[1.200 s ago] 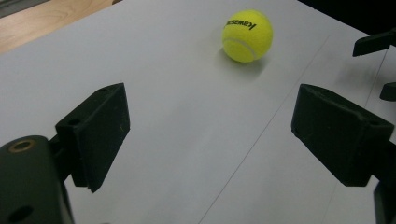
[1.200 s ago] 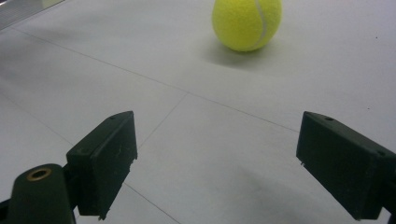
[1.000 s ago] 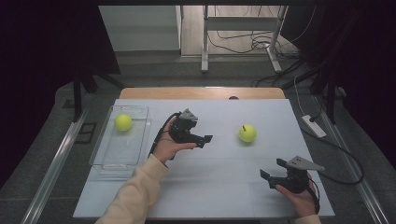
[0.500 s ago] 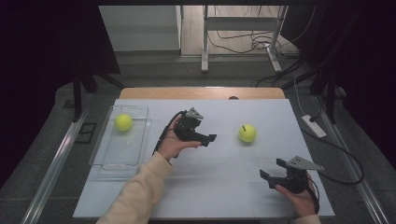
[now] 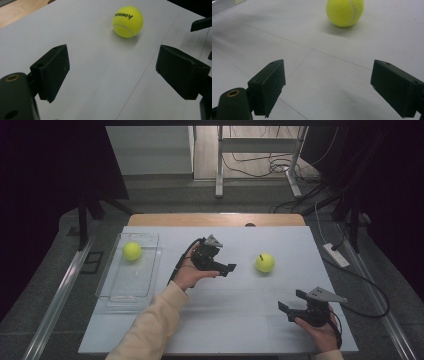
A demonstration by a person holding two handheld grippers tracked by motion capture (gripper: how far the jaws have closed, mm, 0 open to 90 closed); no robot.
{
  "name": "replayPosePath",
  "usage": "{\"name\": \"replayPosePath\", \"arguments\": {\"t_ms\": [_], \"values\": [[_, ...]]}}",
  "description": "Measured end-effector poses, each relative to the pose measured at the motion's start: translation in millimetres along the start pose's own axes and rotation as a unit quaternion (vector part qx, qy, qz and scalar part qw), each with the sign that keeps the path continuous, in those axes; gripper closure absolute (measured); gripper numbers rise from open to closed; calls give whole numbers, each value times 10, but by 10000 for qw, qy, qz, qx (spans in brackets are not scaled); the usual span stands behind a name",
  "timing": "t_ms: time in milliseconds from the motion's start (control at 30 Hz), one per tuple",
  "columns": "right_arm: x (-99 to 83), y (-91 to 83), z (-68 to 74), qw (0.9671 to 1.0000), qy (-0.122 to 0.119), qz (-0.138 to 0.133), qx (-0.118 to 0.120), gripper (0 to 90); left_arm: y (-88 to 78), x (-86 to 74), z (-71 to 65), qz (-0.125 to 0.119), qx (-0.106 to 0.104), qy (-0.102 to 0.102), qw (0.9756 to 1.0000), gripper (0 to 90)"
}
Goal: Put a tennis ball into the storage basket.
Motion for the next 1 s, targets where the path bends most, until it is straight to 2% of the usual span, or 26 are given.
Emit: {"name": "replayPosePath", "arguments": {"t_ms": [467, 1000], "values": [[4, -1, 0, 10000, -19, 2, 8, 121, 113, 59, -72, 76, -118, 2, 9999, 129], [2, 10, 7, 10000, -9, 2, 19, 121, 190, 94, -112, 140, -149, 47, 9998, 130]]}}
Point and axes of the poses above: each handheld gripper's, and its own axes: y roughly forward along the jaws, x roughly out of its top, z roughly to its left, the point moved 8 cm from there along y, roughly forward along the jaws, and after that the axes turned 5 degrees about x, right-handed, at the moved point
